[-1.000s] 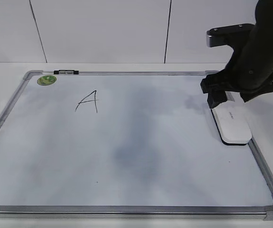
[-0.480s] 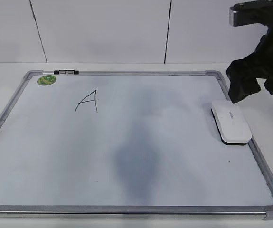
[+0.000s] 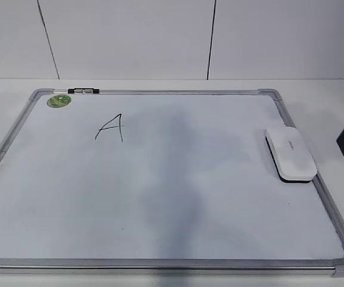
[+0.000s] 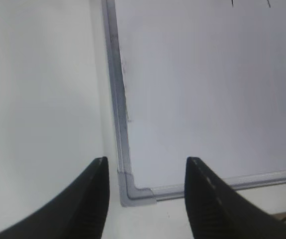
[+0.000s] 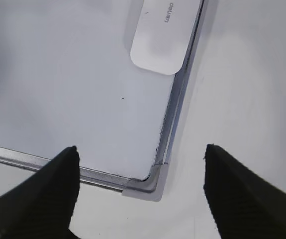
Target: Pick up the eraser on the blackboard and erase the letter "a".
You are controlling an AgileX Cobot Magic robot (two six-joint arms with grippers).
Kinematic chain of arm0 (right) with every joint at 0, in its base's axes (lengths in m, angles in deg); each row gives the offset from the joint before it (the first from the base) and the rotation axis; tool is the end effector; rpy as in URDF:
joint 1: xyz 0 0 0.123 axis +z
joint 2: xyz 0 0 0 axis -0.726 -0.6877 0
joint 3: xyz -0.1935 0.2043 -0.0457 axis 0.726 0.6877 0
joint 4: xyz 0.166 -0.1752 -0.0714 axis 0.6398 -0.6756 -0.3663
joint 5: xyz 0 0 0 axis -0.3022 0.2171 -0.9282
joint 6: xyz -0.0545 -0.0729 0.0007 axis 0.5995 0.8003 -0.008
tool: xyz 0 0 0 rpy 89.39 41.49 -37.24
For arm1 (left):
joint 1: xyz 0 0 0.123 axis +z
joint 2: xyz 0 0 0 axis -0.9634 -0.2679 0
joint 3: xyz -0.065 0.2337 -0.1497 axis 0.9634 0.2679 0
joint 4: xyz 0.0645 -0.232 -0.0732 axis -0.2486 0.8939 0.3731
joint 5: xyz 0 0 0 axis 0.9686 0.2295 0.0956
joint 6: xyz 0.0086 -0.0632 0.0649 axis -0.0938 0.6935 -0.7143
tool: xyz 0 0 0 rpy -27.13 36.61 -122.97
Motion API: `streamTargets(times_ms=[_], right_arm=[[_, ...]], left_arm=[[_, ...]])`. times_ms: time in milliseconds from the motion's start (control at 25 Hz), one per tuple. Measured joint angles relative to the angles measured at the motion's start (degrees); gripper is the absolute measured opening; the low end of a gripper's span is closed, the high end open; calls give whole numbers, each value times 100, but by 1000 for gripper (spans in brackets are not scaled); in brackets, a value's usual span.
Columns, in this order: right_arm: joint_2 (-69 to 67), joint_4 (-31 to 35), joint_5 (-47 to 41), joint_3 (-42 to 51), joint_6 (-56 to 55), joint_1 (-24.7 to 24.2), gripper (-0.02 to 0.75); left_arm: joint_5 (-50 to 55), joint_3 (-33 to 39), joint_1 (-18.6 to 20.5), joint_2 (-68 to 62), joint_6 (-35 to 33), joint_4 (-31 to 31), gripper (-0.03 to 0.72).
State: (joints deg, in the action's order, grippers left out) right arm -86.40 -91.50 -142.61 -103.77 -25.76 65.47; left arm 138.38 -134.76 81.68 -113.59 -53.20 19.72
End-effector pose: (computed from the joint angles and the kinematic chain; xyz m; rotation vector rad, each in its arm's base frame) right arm 0.2162 0.0660 0.3223 -0.3389 2.6847 0.0017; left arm 0.2407 0.0098 0.3402 0.0993 2.7657 -0.2455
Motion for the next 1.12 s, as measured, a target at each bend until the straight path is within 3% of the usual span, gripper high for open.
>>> streamTargets(times_ms=[320, 640, 880, 1120], right_arm=[[1521, 0, -35, 616, 43, 0, 599], [3198, -148, -113, 1297, 47, 0, 596], [4316, -170, -273, 1948, 47, 0, 596], [5061, -325, -452, 2633, 26, 0, 596]], left_arm=[[-65, 1737, 0, 1802, 2, -10, 358], [-594, 2996, 0, 3455, 2, -10, 358], [-732, 3593, -231, 4014, 2, -10, 358], [-778, 3754, -481, 4189, 2, -205, 358]])
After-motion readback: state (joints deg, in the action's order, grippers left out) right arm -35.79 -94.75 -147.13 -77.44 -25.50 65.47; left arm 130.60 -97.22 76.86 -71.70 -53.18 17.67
